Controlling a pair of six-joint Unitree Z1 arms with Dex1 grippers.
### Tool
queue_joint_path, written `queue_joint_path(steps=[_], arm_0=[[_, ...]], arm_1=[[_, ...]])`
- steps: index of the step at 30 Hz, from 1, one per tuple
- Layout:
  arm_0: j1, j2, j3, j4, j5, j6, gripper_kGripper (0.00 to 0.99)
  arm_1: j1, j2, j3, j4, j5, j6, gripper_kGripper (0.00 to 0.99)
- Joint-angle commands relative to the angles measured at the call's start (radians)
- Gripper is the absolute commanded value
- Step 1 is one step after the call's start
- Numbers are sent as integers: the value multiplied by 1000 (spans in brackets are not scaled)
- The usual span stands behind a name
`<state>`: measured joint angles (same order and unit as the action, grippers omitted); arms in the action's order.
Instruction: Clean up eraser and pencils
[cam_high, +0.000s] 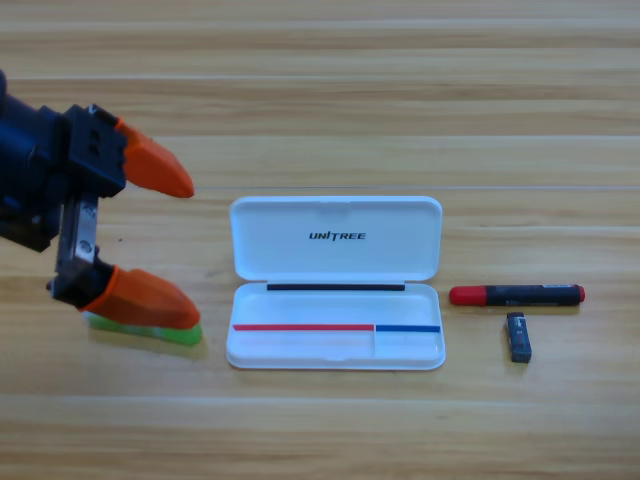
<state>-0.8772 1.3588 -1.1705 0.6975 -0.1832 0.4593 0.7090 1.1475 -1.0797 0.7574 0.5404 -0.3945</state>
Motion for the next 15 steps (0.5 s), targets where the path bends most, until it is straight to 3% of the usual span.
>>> queue_joint_path(steps=[1, 4, 9, 12, 15], arm_0=[[-20, 13, -8, 14, 16, -8, 982], [-20, 25, -47, 56, 73, 18, 989], [-13, 106, -253, 229, 179, 134, 989], [67, 129, -311, 266, 237, 265, 989], [170, 146, -334, 289, 251, 418, 989]], arm_1=[[0, 87, 26, 19, -31, 72, 982], [-20, 132, 17, 19, -96, 92, 979], [-51, 156, 12, 17, -157, 114, 979], [-72, 186, 3, 17, -166, 155, 977], [-74, 265, -31, 42, -316, 290, 977]])
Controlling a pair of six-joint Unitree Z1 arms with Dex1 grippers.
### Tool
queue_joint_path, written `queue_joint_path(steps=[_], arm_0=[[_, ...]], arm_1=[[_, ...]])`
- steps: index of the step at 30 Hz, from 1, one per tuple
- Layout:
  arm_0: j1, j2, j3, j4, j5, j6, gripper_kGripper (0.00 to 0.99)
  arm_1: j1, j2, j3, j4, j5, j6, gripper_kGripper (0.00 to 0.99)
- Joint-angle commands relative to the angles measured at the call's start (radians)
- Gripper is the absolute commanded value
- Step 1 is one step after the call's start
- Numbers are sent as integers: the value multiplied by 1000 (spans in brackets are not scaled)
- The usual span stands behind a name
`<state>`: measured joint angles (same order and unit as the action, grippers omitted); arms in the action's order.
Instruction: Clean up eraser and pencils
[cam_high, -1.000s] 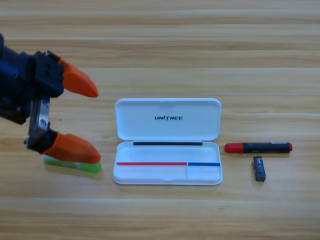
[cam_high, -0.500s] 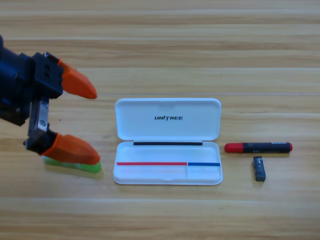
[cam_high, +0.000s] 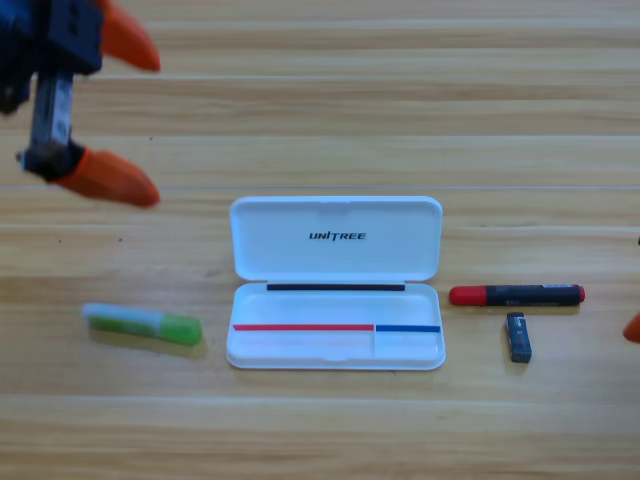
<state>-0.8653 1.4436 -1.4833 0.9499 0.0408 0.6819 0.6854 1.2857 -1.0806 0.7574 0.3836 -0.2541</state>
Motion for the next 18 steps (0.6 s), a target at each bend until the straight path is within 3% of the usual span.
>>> queue_joint_path(steps=[1, 4, 6, 14, 18], arm_0=[[190, 67, -18, 36, 33, 246, 989], [282, 87, -3, 36, 31, 364, 989], [333, 104, 11, 36, 16, 416, 989], [446, 195, 94, 35, -44, 551, 990], [446, 239, 143, 35, -64, 547, 990]], arm_1=[[-50, 165, -52, 56, -190, 176, 977], [-50, 271, -98, 59, -407, 285, 980], [-50, 333, -113, 60, -448, 283, 986], [-47, 520, -142, 60, -411, 498, 989], [-30, 569, -168, 57, -408, 578, 989]])
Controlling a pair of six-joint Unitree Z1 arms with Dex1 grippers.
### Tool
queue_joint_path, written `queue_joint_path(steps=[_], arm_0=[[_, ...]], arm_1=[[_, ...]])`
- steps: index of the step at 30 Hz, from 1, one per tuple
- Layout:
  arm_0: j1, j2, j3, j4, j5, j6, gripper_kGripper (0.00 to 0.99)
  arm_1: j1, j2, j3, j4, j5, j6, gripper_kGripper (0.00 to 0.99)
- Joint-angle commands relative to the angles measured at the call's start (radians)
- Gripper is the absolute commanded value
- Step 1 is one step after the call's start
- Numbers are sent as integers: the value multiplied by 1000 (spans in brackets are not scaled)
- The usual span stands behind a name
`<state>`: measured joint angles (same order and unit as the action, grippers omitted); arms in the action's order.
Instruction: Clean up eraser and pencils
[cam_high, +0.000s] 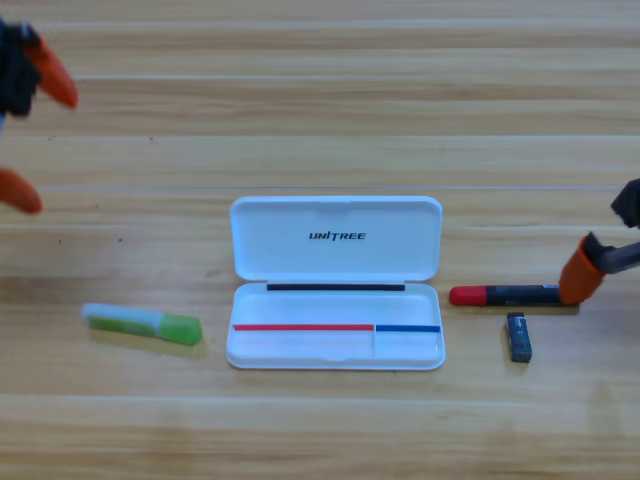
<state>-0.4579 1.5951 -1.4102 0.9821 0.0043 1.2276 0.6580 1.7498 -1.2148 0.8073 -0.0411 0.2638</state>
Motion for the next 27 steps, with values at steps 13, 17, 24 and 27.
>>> queue_joint_path(steps=[13, 17, 24, 27], arm_0=[[19, 249, 97, 1, -47, -198, 979], [11, 270, 100, 1, -63, -214, 989], [2, 278, 145, -37, -99, -217, 989], [-4, 283, 159, -59, -113, -217, 989]], arm_1=[[69, 232, -89, -5, 44, 331, 968], [89, 269, -114, -5, 43, 344, 950], [106, 347, -137, -5, 29, 359, 922], [107, 366, -140, -5, 24, 370, 877]])
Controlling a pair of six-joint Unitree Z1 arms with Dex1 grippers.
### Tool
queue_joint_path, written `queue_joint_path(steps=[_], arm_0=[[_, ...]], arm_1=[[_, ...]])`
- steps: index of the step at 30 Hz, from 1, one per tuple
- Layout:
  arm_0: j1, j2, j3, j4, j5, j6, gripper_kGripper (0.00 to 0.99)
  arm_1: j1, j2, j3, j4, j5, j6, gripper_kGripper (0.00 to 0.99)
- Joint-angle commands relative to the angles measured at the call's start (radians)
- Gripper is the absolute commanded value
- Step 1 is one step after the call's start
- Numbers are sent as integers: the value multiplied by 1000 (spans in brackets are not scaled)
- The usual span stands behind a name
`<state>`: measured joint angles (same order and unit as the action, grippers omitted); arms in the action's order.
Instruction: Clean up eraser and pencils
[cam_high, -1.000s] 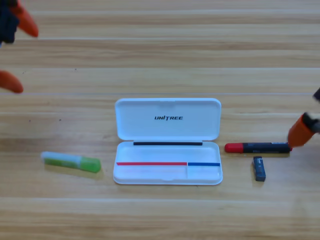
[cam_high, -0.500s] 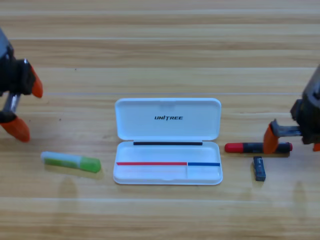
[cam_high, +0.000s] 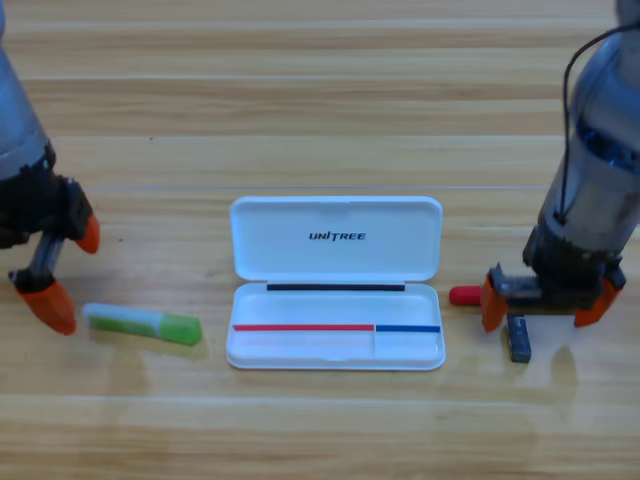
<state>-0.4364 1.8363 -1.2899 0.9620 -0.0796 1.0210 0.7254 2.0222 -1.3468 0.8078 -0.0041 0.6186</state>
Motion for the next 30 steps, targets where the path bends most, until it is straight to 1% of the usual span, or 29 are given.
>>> queue_joint_path(steps=[1, 2, 5, 11, 14, 15, 17, 18, 20, 23, 26, 30], arm_0=[[-28, 41, 44, -51, -34, -10, 989], [-35, 41, 47, -60, -37, -10, 989], [-54, 40, 57, -92, -39, -10, 989], [-107, 54, 121, -201, -14, -9, 989], [-131, 74, 136, -230, -3, -9, 989], [-136, 81, 136, -233, -2, -10, 989], [-143, 90, 141, -244, -3, -12, 989], [-145, 97, 142, -247, -3, -12, 989], [-148, 109, 144, -253, -6, -13, 990], [-150, 113, 158, -269, -8, -15, 990], [-153, 112, 182, -296, -2, -15, 990], [-153, 104, 221, -345, 21, -16, 990]], arm_1=[[42, 101, -8, -6, -11, 20, 845], [43, 107, -6, -6, -10, 23, 818], [45, 125, -6, -6, -7, 38, 801], [49, 153, -17, -6, 13, 27, 362], [51, 158, -22, -6, 30, 18, 80], [51, 156, -22, -6, 30, 18, 0], [52, 144, -28, 11, 32, 10, 0], [55, 133, -38, 34, 32, -20, 0], [63, 110, -88, 120, 32, -63, 0], [89, 56, -176, 266, 32, -174, 0], [117, 12, -252, 352, 32, -396, 0], [152, 27, -338, 452, 46, -712, 0]])
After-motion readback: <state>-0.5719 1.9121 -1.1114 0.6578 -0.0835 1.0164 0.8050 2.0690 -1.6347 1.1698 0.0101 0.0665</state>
